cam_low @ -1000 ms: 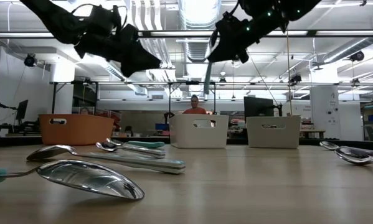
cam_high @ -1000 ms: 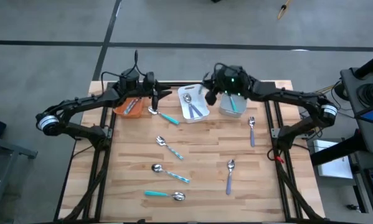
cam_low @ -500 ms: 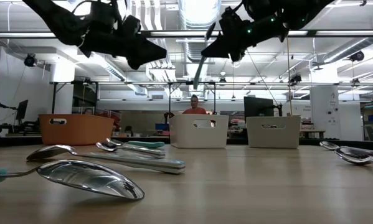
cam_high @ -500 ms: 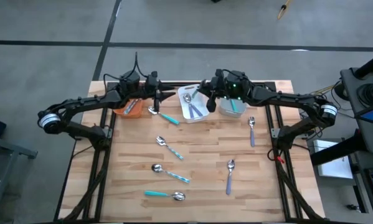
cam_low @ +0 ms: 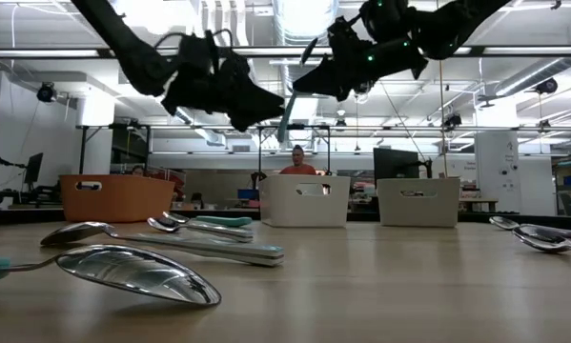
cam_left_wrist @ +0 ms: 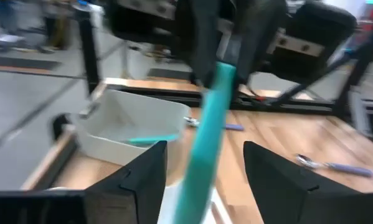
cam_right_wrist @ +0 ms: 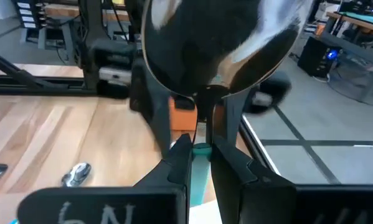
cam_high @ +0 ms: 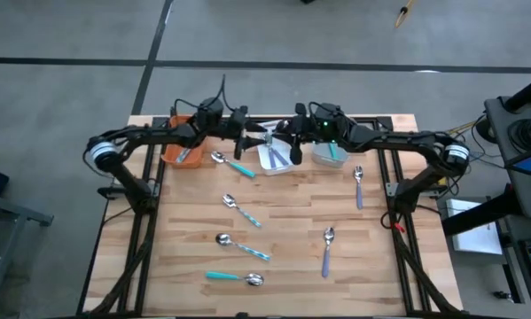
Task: Sort silverware by color (type)
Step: Put the blue spoon into the gray bin
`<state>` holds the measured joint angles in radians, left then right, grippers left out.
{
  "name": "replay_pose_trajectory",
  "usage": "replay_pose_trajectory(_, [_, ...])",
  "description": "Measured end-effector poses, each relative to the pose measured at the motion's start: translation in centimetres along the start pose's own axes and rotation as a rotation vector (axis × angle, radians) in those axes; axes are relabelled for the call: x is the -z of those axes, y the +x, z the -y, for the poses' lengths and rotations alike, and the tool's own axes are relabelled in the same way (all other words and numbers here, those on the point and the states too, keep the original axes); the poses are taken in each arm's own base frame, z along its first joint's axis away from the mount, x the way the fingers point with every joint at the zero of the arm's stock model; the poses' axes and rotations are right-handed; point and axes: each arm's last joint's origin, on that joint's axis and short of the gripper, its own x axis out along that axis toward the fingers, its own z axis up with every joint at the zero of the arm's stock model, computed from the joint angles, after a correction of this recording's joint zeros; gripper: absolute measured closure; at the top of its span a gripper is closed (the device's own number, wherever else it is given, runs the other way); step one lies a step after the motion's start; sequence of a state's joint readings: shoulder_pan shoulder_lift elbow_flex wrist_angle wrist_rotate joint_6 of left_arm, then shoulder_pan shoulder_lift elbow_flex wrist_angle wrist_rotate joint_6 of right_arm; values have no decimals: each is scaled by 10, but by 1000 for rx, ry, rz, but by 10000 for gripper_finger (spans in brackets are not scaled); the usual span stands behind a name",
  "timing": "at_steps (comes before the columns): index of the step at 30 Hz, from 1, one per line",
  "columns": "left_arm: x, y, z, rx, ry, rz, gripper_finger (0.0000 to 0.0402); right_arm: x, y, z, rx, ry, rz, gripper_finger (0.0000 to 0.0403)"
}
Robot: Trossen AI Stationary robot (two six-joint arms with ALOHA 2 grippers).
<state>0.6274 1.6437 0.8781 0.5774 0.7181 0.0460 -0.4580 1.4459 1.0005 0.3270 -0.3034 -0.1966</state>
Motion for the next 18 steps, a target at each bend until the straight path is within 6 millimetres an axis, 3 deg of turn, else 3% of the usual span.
replay_pose_trajectory(7, [10, 13, -7, 56, -54, -23, 225, -3, 6, 1, -19, -1, 14, 374])
replay_pose_trajectory(15, [4, 13, -3, 71, -44, -6, 346, -6, 6, 0, -33, 25, 22, 373])
replay_pose_trajectory(18, [2, 12, -1, 73, -52, -5, 347, -7, 8, 0, -25, 62, 26, 360])
